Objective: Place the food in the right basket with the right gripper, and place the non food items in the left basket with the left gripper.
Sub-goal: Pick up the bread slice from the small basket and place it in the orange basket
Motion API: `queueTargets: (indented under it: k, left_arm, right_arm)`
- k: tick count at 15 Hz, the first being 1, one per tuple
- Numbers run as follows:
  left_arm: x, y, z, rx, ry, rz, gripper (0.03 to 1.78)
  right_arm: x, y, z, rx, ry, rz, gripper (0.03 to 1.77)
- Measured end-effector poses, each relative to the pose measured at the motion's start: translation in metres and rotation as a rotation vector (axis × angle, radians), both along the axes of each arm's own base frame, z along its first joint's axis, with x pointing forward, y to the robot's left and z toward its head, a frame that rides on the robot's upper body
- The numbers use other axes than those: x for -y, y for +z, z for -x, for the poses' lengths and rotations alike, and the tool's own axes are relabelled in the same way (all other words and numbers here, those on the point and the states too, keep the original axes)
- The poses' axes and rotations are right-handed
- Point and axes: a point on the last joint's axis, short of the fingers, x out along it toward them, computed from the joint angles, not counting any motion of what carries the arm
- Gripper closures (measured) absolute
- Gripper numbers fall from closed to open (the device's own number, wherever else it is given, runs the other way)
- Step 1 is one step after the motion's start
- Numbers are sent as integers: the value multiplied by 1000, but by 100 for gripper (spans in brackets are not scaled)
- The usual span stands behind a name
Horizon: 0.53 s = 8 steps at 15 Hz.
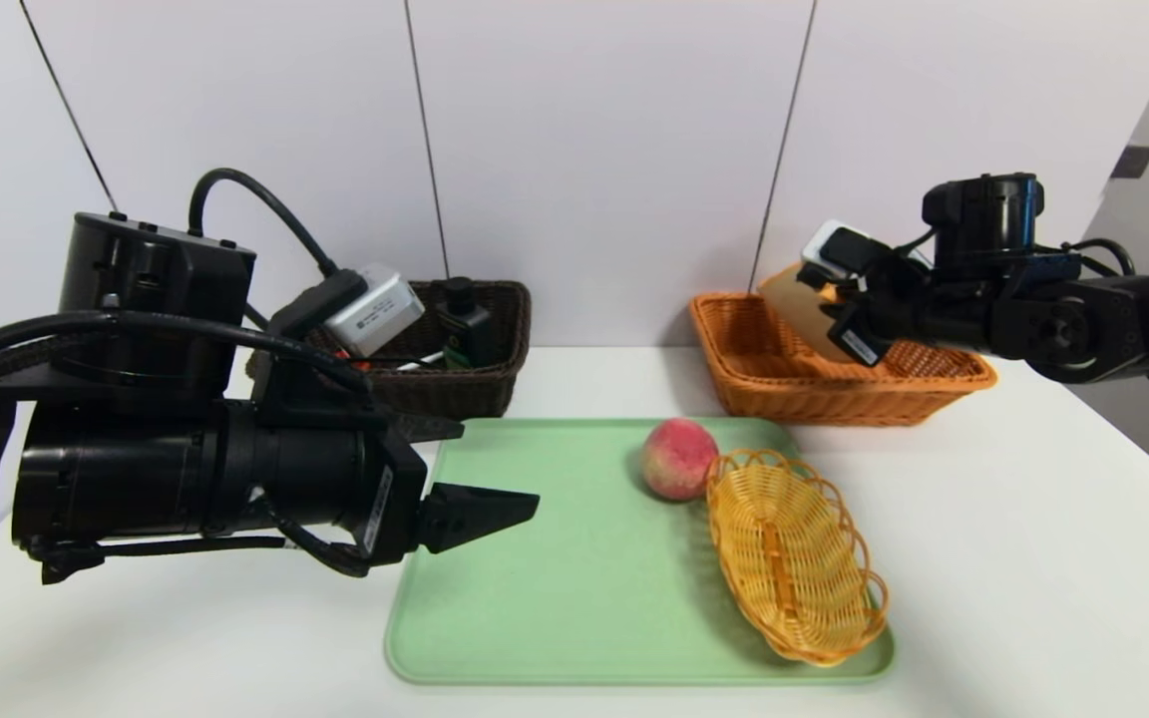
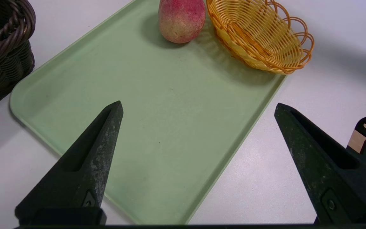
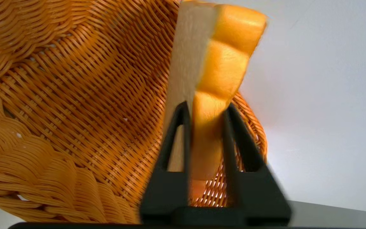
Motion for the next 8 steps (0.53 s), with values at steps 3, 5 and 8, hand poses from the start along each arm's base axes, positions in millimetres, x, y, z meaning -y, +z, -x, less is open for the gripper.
queueTargets:
  k: [3, 5, 8]
  left_arm:
    - [0, 0, 0, 2, 0, 1, 12]
    - [0, 1, 0, 3, 0, 2, 12]
    - [0, 1, 1, 4, 0, 3, 12]
  right_arm:
    - [0, 1, 0, 1, -1, 0, 97]
    - [1, 4, 3, -3, 2, -4, 77]
    - [2, 15, 12, -32, -1, -26, 54]
